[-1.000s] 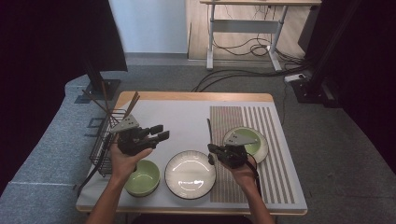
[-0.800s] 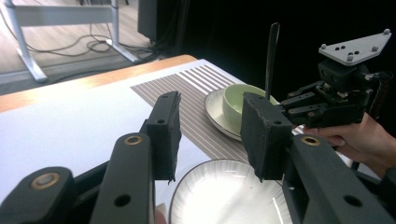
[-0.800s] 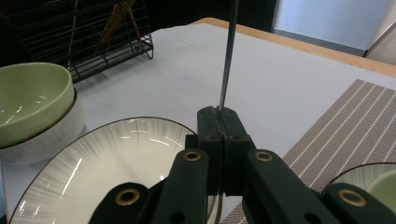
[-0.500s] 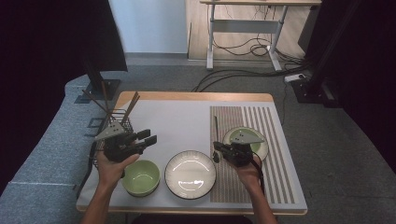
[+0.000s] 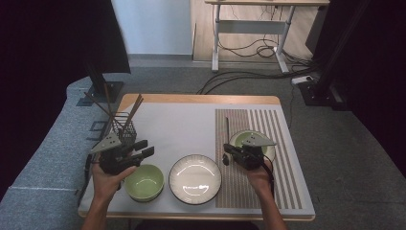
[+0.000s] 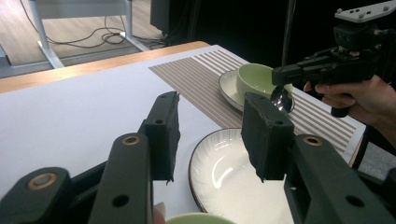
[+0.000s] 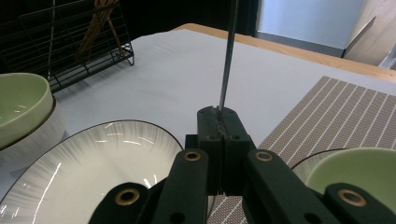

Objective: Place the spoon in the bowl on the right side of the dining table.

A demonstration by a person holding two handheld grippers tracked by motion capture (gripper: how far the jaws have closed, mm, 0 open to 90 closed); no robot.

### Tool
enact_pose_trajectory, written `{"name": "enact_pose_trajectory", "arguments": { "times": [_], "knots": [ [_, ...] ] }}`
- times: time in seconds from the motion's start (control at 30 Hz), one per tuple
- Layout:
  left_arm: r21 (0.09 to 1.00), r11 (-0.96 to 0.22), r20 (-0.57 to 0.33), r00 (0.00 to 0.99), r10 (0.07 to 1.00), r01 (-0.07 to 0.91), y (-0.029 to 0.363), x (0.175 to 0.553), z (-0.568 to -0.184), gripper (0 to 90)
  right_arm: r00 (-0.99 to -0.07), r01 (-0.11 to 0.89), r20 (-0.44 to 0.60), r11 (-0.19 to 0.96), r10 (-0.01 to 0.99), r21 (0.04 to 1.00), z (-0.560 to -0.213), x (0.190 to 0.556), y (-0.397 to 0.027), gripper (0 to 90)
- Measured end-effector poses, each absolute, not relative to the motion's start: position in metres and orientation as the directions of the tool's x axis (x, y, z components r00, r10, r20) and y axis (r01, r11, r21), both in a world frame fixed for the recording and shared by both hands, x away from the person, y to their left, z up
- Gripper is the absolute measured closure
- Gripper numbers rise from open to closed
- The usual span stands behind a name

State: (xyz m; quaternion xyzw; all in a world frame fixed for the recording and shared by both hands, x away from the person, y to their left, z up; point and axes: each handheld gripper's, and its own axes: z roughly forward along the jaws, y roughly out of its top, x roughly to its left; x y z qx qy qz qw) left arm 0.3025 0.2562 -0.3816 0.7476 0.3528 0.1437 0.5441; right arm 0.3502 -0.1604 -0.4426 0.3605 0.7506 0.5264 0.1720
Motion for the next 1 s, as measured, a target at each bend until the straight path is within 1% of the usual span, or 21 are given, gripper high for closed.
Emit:
{"name": "enact_pose_trajectory", "arguments": {
  "times": [0.37, 0.57, 0.83, 1.0],
  "knots": [
    [0.913, -0.132, -0.193, 0.697, 0.691, 0.385, 0.268, 0.297, -0.393, 56.9, -0.657, 0.367, 0.133, 0.161, 0.742, 0.916, -0.441, 0.353, -0.174, 89.5],
    [0.91, -0.122, -0.213, 0.701, 0.68, 0.395, 0.273, 0.297, -0.397, 56.7, -0.643, 0.37, 0.136, 0.15, 0.754, 0.917, -0.439, 0.355, -0.182, 89.5],
    [0.913, -0.13, -0.197, 0.698, 0.688, 0.386, 0.276, 0.297, -0.397, 56.2, -0.603, 0.36, 0.139, 0.112, 0.786, 0.926, -0.435, 0.359, -0.199, 89.5],
    [0.912, -0.13, -0.197, 0.694, 0.693, 0.389, 0.278, 0.299, -0.398, 56.4, -0.572, 0.379, 0.157, 0.09, 0.805, 0.921, -0.438, 0.367, -0.211, 89.5]
  ]
}}
